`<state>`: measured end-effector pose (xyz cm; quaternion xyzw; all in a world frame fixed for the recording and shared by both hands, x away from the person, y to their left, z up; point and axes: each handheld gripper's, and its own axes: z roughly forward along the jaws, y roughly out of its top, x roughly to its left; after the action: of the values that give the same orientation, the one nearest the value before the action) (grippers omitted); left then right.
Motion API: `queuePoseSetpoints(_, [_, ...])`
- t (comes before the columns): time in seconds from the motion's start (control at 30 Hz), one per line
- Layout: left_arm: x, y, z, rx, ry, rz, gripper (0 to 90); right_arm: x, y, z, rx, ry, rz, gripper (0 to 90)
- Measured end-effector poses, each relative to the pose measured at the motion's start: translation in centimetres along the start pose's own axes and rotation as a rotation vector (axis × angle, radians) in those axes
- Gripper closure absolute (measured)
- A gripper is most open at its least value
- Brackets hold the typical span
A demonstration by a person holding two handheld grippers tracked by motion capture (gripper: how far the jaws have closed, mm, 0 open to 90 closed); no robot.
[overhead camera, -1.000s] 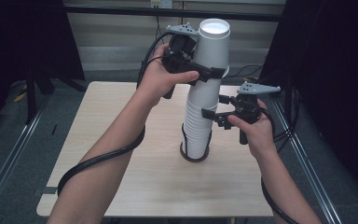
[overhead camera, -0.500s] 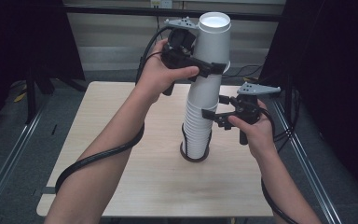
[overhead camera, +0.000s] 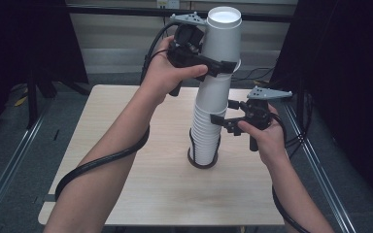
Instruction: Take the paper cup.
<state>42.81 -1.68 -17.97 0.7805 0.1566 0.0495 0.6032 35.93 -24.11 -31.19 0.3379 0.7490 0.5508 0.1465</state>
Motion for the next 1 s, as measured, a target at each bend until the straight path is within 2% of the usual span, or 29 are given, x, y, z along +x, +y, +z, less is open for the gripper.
queuePoseSetpoints(0.17, [0.2,-0.1,-0.3,-0.005,0.004,-0.012,9.5,-0.1,-0.1,0.0,0.016,-0.014,-0.009,14.4])
queuePoseSetpoints(0.57, [0.7,-0.6,-1.9,0.002,0.007,-0.029,9.5,-0.1,-0.4,0.0,0.018,-0.008,-0.006,14.3])
queuePoseSetpoints(1.0, [1.7,-1.6,-4.8,-0.011,0.039,-0.052,9.5,-0.1,-0.5,0.2,0.021,-0.006,-0.007,14.1])
